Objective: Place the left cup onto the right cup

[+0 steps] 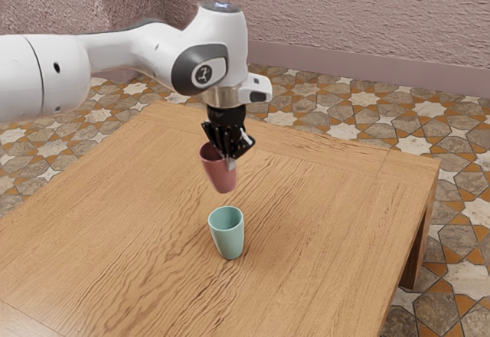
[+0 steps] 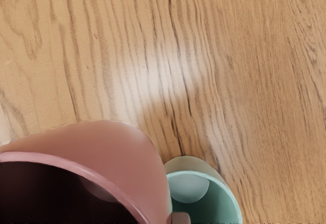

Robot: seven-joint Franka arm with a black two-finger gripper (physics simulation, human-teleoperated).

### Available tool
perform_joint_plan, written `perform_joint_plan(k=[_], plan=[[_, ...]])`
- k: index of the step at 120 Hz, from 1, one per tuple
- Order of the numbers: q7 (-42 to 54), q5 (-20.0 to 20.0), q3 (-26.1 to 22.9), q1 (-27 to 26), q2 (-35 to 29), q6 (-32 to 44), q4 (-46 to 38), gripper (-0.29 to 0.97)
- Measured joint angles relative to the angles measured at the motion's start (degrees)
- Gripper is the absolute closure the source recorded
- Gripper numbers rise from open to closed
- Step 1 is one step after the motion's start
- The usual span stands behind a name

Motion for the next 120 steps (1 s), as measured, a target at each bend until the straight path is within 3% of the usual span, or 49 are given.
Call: perform_joint_plan(k=[120], plan=[[-9.9,0.3,0.0,-3.9,-2.5,-1.6,-4.6,0.79]])
